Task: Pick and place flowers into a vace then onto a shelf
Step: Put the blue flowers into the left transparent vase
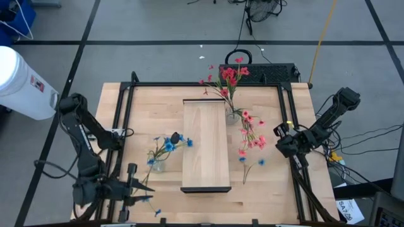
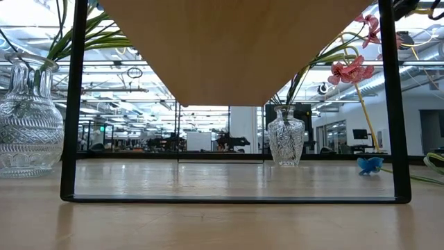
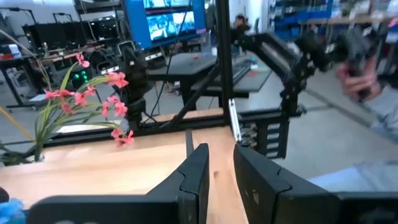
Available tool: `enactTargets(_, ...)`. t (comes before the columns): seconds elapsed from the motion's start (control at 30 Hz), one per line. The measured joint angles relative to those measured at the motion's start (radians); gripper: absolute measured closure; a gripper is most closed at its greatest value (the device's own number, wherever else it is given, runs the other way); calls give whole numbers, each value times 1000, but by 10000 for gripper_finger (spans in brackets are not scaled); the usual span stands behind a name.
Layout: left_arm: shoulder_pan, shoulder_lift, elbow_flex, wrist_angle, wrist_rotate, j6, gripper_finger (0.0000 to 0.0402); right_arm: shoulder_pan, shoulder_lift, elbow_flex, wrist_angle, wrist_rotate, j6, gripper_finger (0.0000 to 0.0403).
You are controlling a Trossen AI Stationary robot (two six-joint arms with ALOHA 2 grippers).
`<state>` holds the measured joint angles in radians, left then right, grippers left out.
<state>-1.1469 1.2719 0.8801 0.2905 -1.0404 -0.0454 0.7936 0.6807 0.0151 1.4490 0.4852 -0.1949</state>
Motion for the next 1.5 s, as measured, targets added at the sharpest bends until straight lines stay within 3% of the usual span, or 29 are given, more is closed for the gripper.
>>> enactTargets(0.07,-2,-19,-37,42,0,-1,321,-1,0,0,-1,42,46,394)
enactTargets(0.33,-2,-31,-116,130,-15,20,321,0,3,0,-118,36,262,394)
enactTargets(0.47,5,-31,-118,134,-31,38,321,0,4,0,-200,38,250,394)
enactTargets(0.57,8,-31,-118,151,-70,41,321,0,5,0,-275,103,215,394)
enactTargets(0.77,8,-32,-118,157,-69,44,321,-1,4,0,-252,153,198,400)
enactTargets(0.97,8,-32,-118,157,-69,60,321,-2,7,5,-290,143,315,396)
enactTargets(1.17,8,-32,-118,156,-74,69,321,-2,63,120,-724,153,513,348)
enactTargets(1.3,8,-32,-118,156,-86,59,321,0,126,209,-883,187,631,295)
enactTargets(1.5,8,-32,-118,148,-86,51,321,1,232,296,-1050,33,713,235)
